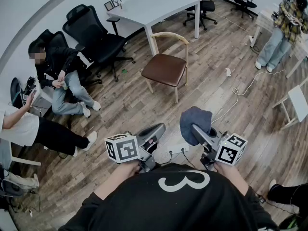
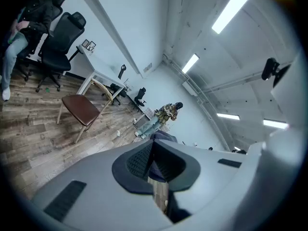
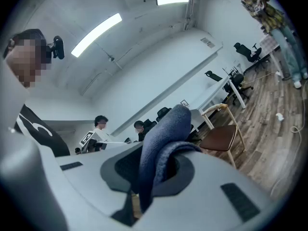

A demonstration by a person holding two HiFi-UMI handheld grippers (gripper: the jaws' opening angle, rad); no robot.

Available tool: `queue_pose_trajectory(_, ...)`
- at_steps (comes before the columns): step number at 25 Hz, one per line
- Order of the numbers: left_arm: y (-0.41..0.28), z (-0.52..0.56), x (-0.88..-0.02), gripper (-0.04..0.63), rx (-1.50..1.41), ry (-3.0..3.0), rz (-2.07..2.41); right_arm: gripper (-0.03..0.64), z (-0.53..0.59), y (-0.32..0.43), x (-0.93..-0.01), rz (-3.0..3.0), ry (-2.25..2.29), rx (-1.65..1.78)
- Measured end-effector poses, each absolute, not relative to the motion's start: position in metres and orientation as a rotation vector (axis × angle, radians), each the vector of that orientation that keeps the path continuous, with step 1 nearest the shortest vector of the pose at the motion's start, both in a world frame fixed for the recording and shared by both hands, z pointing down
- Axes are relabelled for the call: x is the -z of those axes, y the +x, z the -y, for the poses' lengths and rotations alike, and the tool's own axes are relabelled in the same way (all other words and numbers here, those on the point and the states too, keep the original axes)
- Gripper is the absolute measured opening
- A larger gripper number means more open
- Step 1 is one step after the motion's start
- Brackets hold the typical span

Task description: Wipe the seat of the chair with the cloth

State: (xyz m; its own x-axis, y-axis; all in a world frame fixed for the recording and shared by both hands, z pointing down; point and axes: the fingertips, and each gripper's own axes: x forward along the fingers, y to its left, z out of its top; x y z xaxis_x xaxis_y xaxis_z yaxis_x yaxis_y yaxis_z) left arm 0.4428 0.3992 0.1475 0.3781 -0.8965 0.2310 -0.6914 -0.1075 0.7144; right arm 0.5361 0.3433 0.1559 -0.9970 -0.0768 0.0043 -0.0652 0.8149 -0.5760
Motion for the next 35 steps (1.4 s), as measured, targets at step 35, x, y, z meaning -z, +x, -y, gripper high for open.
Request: queue_pose_trajectory(35, 0.131, -0.288, -0.22, 0.014, 0.386, 1.698, 1.229, 0.044, -0.241, 0.234, -0.214, -2.99, -0.29, 1.206)
